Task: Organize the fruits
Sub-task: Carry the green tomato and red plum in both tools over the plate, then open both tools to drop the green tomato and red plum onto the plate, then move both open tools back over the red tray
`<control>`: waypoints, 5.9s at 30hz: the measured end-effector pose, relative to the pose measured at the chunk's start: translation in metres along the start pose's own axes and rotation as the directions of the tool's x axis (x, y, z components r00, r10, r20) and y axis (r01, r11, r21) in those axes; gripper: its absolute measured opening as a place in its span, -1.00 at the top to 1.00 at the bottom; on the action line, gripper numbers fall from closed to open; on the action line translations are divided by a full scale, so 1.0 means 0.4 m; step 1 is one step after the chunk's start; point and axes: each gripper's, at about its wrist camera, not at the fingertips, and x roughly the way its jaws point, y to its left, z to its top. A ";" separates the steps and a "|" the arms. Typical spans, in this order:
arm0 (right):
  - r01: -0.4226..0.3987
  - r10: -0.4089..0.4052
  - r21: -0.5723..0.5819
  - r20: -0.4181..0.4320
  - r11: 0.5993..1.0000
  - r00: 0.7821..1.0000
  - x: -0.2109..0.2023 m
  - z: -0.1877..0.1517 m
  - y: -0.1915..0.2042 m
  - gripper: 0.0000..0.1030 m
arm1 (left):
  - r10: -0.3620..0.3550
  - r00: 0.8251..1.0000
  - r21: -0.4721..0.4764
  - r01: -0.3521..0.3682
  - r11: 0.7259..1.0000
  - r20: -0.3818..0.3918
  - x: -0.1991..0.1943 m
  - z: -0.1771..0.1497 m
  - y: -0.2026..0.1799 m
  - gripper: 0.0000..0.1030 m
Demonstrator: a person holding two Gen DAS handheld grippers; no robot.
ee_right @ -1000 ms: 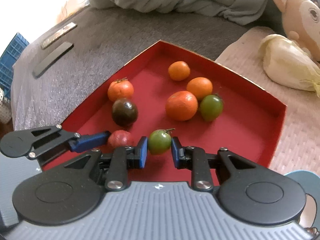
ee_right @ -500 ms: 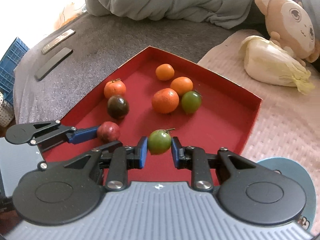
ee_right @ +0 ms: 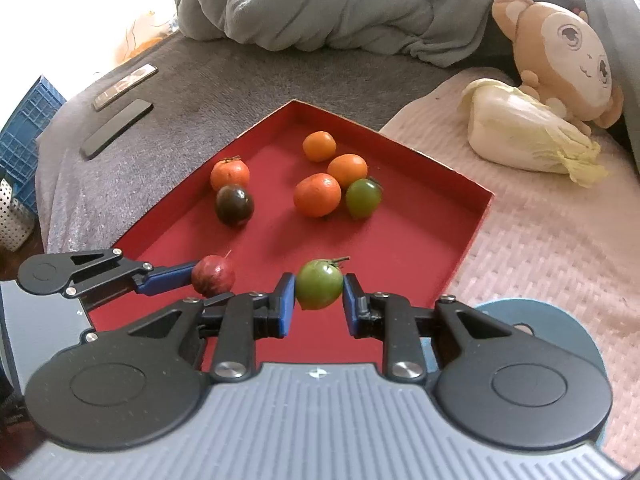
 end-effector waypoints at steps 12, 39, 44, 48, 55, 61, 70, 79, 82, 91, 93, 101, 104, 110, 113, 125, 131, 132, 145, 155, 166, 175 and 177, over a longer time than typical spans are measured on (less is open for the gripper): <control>-0.009 0.009 0.003 0.023 1.000 1.000 -0.059 -0.029 -0.019 0.42 | 0.003 1.000 0.009 -0.003 1.000 0.005 -0.038 -0.008 -0.030 0.31; 0.019 -0.023 0.066 0.065 0.998 0.998 -0.173 -0.104 -0.123 0.42 | -0.057 0.998 0.074 0.055 0.996 0.029 -0.087 -0.002 -0.152 0.31; 0.028 -0.034 0.083 0.070 0.996 0.997 -0.192 -0.120 -0.145 0.42 | -0.069 0.997 0.085 0.066 0.994 0.033 -0.093 -0.001 -0.173 0.31; 0.035 -0.043 0.098 0.075 0.995 0.996 -0.206 -0.134 -0.164 0.42 | -0.078 0.996 0.098 0.074 0.992 0.038 -0.100 0.003 -0.191 0.31; 0.056 -0.066 0.130 0.075 0.990 0.995 -0.227 -0.157 -0.202 0.42 | -0.097 0.994 0.125 0.091 0.988 0.041 -0.106 0.005 -0.228 0.31; 0.073 -0.085 0.156 0.074 0.985 0.994 -0.243 -0.179 -0.237 0.42 | -0.118 0.992 0.153 0.111 0.982 0.037 -0.105 0.002 -0.268 0.31; 0.100 -0.110 0.185 0.045 0.978 0.993 -0.256 -0.220 -0.283 0.42 | -0.168 0.985 0.197 0.159 0.967 0.029 -0.098 0.006 -0.352 0.31; 0.113 -0.110 0.183 -0.026 0.977 0.994 -0.244 -0.270 -0.307 0.42 | -0.186 0.982 0.209 0.184 0.960 -0.008 -0.053 -0.005 -0.410 0.31; 0.117 -0.109 0.182 -0.055 0.976 0.993 -0.233 -0.287 -0.312 0.42 | -0.186 0.982 0.207 0.187 0.960 -0.023 -0.034 -0.008 -0.415 0.31; 0.116 -0.102 0.167 -0.089 0.979 0.991 -0.212 -0.294 -0.308 0.42 | -0.170 0.984 0.211 0.175 0.962 -0.042 -0.007 -0.010 -0.417 0.30; 0.117 -0.102 0.166 -0.096 0.979 0.990 -0.207 -0.293 -0.307 0.42 | -0.172 0.984 0.216 0.177 0.960 -0.042 -0.006 -0.010 -0.419 0.30; 0.128 -0.109 0.165 -0.120 0.978 0.987 -0.186 -0.298 -0.312 0.42 | -0.171 0.984 0.215 0.176 0.961 -0.043 -0.007 -0.008 -0.418 0.29; 0.130 -0.111 0.171 -0.116 0.977 0.987 -0.184 -0.295 -0.313 0.41 | -0.176 0.983 0.221 0.181 0.958 -0.040 -0.009 -0.008 -0.419 0.28; 0.121 -0.106 0.187 -0.093 0.975 0.990 -0.191 -0.282 -0.313 0.39 | -0.186 0.982 0.216 0.191 0.958 -0.044 -0.011 -0.007 -0.415 0.29; 0.128 -0.112 0.205 -0.086 0.970 0.990 -0.195 -0.279 -0.320 0.30 | -0.183 0.982 0.207 0.188 0.960 -0.043 -0.012 -0.006 -0.410 0.22; 0.152 -0.147 0.240 -0.041 0.959 0.988 -0.213 -0.267 -0.336 0.10 | -0.214 0.977 0.185 0.211 0.960 -0.005 -0.038 0.003 -0.401 -0.04; 0.146 -0.148 0.239 -0.009 0.960 0.989 -0.214 -0.241 -0.323 0.02 | -0.224 0.974 0.178 0.216 0.960 0.023 -0.060 0.009 -0.389 -0.04; 0.143 -0.145 0.236 -0.007 0.961 0.989 -0.212 -0.237 -0.319 0.01 | -0.224 0.974 0.177 0.216 0.960 0.027 -0.063 0.011 -0.387 -0.04; 0.094 -0.109 0.209 0.064 0.973 0.992 -0.181 -0.169 -0.258 0.00 | -0.202 0.976 0.159 0.187 0.969 0.085 -0.093 0.025 -0.311 -0.04; 0.023 -0.045 0.165 0.129 0.986 0.991 -0.148 -0.101 -0.190 0.00 | -0.156 0.982 0.107 0.145 0.984 0.105 -0.081 0.048 -0.210 -0.04; -0.004 -0.010 0.125 0.109 0.992 0.994 -0.090 -0.063 -0.136 0.00 | -0.094 0.990 0.048 0.089 0.995 0.103 -0.066 0.049 -0.111 -0.04; -0.018 0.009 0.100 0.089 0.995 0.996 -0.052 -0.046 -0.106 0.00 | -0.033 0.995 0.005 0.033 0.999 0.094 -0.040 0.046 -0.044 -0.04; -0.020 0.012 0.095 0.085 0.995 0.996 -0.046 -0.043 -0.100 -0.01 | -0.024 0.996 -0.007 0.025 1.000 0.088 -0.034 0.045 -0.031 -0.04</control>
